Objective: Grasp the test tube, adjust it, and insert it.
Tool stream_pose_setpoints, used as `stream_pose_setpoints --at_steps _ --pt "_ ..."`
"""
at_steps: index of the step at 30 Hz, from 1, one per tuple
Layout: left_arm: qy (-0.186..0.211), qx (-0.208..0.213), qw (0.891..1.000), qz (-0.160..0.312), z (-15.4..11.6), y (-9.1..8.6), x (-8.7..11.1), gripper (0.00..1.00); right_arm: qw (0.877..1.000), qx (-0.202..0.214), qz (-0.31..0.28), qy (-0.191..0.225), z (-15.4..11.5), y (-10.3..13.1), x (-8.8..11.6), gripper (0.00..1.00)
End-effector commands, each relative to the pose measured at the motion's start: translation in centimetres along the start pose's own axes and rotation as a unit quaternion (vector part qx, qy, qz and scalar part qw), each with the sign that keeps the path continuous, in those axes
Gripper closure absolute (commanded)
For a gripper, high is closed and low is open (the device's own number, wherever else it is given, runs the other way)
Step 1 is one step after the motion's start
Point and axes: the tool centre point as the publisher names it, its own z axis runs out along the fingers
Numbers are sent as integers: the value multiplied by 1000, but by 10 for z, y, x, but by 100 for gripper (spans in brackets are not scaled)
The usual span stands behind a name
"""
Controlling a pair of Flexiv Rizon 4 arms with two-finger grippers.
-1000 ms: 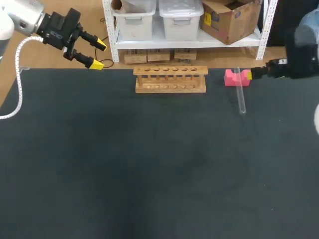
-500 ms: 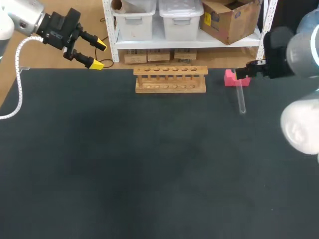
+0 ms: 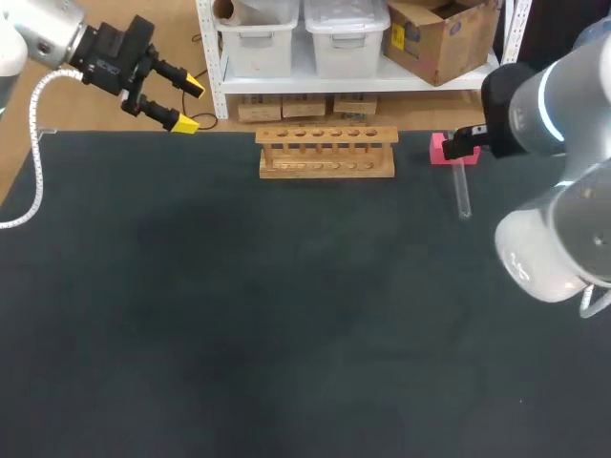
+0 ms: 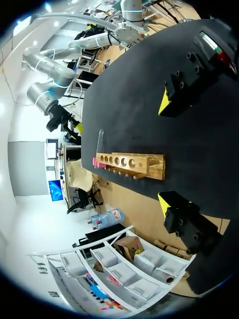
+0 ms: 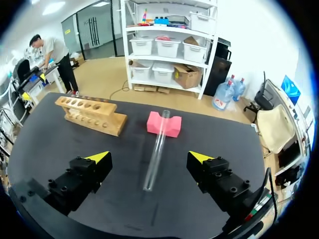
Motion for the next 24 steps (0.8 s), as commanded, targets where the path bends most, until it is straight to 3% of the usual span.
stream_pose_setpoints --at_steps 1,24 --pt "1 -2 1000 1 0 -1 0 0 984 178 0 -2 6 -1 0 0" --pt "1 -2 1000 1 0 -1 0 0 992 118 22 30 42 -24 3 0"
